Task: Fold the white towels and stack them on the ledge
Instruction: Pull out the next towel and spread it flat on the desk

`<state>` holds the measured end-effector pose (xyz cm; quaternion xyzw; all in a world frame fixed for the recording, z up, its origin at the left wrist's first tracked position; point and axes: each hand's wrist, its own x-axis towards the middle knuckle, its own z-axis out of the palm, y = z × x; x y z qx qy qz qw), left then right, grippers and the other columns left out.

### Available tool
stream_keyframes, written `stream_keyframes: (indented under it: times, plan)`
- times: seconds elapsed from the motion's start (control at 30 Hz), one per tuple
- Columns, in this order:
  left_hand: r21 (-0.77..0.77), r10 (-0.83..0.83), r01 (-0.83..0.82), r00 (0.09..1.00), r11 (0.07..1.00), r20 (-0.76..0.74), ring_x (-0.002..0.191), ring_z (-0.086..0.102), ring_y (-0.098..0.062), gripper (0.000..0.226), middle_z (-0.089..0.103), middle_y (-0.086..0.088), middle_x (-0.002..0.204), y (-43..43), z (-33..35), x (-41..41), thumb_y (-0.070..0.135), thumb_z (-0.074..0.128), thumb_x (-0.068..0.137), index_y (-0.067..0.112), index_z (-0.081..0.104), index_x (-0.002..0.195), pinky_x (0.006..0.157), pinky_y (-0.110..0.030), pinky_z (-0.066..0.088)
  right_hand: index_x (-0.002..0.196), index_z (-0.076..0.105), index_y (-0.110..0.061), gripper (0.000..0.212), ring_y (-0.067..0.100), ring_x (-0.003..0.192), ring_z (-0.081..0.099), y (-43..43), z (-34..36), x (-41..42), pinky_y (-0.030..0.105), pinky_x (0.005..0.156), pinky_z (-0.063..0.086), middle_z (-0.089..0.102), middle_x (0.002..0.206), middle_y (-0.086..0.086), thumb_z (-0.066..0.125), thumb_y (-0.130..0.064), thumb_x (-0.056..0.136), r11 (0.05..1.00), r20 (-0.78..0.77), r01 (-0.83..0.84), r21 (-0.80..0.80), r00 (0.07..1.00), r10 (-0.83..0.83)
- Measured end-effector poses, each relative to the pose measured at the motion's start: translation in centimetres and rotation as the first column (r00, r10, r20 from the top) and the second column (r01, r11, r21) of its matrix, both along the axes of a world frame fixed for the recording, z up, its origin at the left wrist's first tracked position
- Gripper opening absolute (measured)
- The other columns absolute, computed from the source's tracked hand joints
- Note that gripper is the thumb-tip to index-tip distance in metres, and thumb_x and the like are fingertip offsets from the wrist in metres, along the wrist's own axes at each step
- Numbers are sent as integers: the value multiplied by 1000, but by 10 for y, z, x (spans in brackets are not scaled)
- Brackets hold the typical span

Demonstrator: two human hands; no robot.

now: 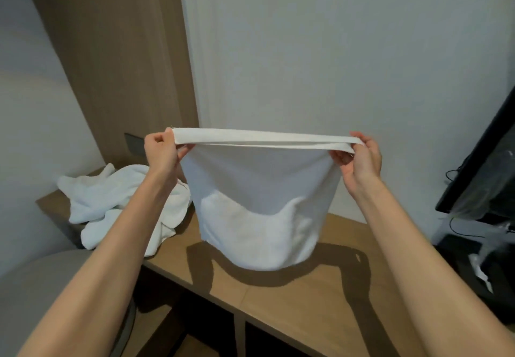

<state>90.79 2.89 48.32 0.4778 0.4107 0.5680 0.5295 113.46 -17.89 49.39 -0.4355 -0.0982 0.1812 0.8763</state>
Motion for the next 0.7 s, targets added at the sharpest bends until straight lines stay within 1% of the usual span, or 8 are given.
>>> stream_keyframes:
  times: [0.07, 0.1, 0.17, 0.3, 0.4, 0.5, 0.6, 0.7]
  plan:
    - [40, 39, -37, 999, 999, -31, 87, 63, -19, 16, 55, -12, 108, -4, 0, 1, 24, 43, 101, 13, 44, 90, 52, -12, 50, 83, 54, -18, 36, 14, 54, 60, -4, -1, -2, 24, 50, 55, 53, 75, 9, 31, 8, 91, 1000, 31, 24, -16, 999, -23]
    - [69, 69, -67, 997, 995, -32, 76, 62, -12, 18, 53, -8, 101, -8, 1, 1, 25, 43, 101, 19, 40, 84, 50, -11, 48, 83, 56, -19, 37, 14, 53, 61, -5, 0, -4, 26, 51, 56, 54, 75, 9, 30, 7, 90, 999, 45, 42, -13, 998, -41]
    - [83, 91, -89, 996, 993, -16, 65, 60, -4, 21, 50, -3, 94, -15, 2, 3, 25, 42, 101, 21, 37, 81, 52, -12, 48, 85, 58, -19, 38, 16, 55, 61, -7, 1, -6, 25, 49, 55, 54, 76, 9, 30, 6, 89, 995, 24, 94, -21, 995, -94]
    - [84, 105, -108, 994, 991, 37, 93, 60, -14, 12, 52, -7, 107, -33, 0, 8, 23, 43, 101, 12, 40, 99, 63, -16, 55, 87, 59, -21, 38, 17, 61, 60, -19, 7, -11, 25, 51, 53, 54, 81, 9, 31, 5, 86, 982, 25, 183, 45, 983, -184]
    - [123, 174, -185, 980, 975, 94, 91, 58, -12, 12, 51, -5, 106, -46, -3, 6, 26, 42, 101, 14, 40, 102, 63, -15, 54, 89, 59, -23, 38, 14, 59, 60, -31, 12, -19, 25, 53, 53, 53, 79, 6, 32, 3, 85, 969, 69, 209, 132, 973, -219]
    - [135, 227, -255, 954, 957, 197, 84, 55, -6, 12, 51, 1, 94, -58, -4, 6, 26, 41, 101, 20, 40, 91, 69, -19, 55, 90, 60, -22, 37, 17, 61, 58, -42, 11, -27, 26, 53, 53, 50, 79, 7, 32, 2, 86, 960, 58, 214, 181, 972, -228]
    - [116, 232, -272, 933, 955, 275, 77, 53, -3, 19, 49, 5, 87, -64, -8, 11, 24, 40, 101, 24, 35, 83, 69, -20, 55, 91, 57, -22, 34, 18, 58, 60, -46, 1, -29, 29, 53, 54, 52, 79, 9, 32, 2, 87, 958, 6, 234, 169, 971, -238]
    - [52, 226, -246, 941, 968, 252, 85, 54, -7, 21, 48, 4, 94, -57, -17, 24, 22, 39, 102, 25, 33, 81, 70, -21, 54, 91, 53, -22, 32, 21, 55, 62, -41, -13, -20, 30, 53, 55, 56, 82, 12, 33, 3, 86, 960, -49, 271, 75, 962, -268]
